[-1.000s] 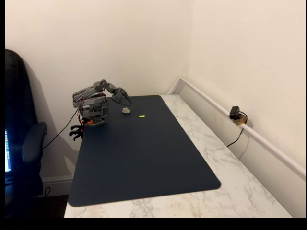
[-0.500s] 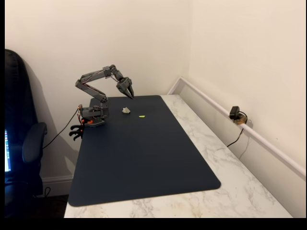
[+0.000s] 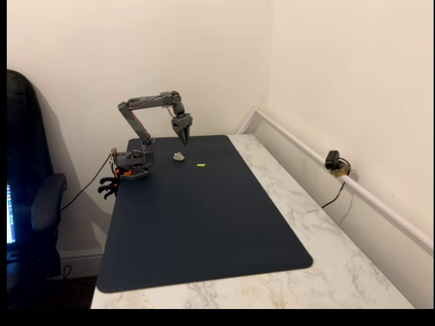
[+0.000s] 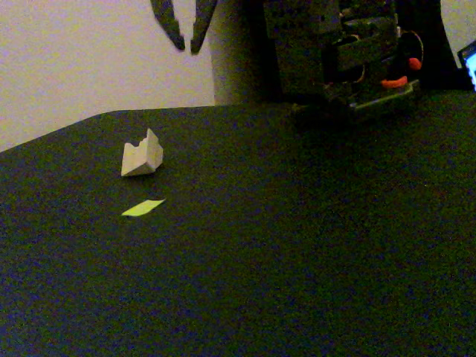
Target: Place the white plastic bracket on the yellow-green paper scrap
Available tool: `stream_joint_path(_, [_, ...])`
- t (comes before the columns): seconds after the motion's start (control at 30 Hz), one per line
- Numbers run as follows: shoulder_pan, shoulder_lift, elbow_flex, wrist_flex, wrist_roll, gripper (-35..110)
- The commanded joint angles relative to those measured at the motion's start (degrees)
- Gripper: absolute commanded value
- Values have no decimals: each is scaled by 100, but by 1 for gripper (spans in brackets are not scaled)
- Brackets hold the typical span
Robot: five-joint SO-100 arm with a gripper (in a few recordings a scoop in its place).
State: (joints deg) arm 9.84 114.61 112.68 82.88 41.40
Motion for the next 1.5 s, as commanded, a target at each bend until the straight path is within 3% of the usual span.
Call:
stream_joint_path(0.0, [782, -158, -562, 316, -334, 2])
stream_joint_path(0.1, [1248, -738, -773, 571, -554, 11])
stream_joint_path(0.27, [1696, -826, -835, 773, -703, 13])
stream_joint_path(0.53, [2101, -677, -316, 325, -993, 35])
stream_joint_path(1.1, [2531, -993, 1301, -1380, -1011, 41])
stream_joint_path(1.47, [2628, -1969, 861, -1731, -1213, 41])
